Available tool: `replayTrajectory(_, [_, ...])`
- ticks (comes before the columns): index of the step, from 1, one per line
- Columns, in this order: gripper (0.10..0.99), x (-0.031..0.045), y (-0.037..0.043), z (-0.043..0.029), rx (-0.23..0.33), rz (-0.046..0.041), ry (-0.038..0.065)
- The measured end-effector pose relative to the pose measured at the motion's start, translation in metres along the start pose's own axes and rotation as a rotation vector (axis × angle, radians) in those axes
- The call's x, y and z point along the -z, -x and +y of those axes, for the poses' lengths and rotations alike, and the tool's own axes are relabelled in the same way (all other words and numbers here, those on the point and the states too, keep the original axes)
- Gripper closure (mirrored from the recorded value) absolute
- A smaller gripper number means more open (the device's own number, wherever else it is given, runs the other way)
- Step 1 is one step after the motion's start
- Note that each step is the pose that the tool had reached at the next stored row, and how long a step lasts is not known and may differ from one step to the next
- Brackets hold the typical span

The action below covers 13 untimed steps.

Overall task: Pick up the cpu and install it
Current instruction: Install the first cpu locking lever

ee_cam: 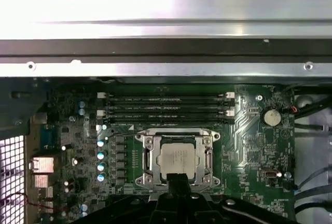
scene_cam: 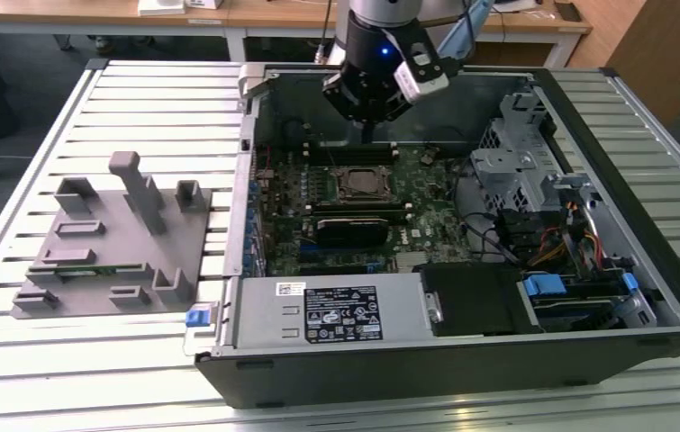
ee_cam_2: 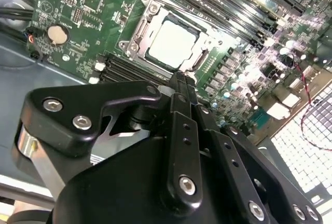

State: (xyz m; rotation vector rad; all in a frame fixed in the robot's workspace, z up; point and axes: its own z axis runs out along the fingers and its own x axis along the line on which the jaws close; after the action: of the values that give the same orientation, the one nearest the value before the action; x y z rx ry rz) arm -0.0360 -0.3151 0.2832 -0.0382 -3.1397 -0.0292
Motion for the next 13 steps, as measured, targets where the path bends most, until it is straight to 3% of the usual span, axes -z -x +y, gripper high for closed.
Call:
replayTrajectory(4, [0.980, -0.0001, -0.0134, -0.0003, 0.000, -0.0103, 0.002])
replayTrajectory(8, [0.980, -0.0019, -0.0213, -0.0006, 0.000, -0.0107, 0.002])
replayTrajectory(13, [0.980, -0.0095, -0.0322, -0.0011, 0.000, -0.0106, 0.002])
